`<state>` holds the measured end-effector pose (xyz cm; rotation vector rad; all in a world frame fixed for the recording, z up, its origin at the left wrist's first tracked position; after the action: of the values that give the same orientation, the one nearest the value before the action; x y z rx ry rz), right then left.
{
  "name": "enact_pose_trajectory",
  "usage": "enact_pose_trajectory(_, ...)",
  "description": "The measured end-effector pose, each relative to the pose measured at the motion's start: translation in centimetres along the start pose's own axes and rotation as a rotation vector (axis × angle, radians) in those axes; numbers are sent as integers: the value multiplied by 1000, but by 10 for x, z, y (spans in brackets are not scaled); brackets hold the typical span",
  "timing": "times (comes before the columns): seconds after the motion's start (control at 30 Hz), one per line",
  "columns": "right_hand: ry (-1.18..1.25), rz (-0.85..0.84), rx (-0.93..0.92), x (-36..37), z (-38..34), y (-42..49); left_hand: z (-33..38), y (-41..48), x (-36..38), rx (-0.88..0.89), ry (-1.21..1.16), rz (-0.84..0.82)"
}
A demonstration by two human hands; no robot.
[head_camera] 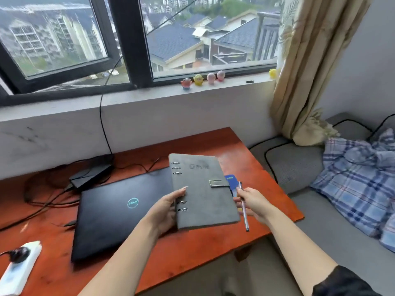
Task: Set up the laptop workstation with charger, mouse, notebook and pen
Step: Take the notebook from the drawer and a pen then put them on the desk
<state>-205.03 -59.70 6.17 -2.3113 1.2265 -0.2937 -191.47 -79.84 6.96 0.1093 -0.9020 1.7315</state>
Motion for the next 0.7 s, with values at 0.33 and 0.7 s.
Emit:
enact_pose_trajectory(0.33,-178,-30,28,-57,-72,160,59,157,13,-20,244,171)
enact_pose_trajectory(0.7,-338,-80,62,-71,-98,323,93,293,-38,-63,391,544)
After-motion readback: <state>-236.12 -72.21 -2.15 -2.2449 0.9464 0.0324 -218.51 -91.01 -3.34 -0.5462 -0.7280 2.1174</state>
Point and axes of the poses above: each hand's wrist, its own y-axis towards the middle knuckle, its own x-axis out of the palm, z = x × y, the point moved 5 cm from there along y, towards the middle knuckle, and after that the axes turned 6 degrees about -z, right-handed, at the moved point
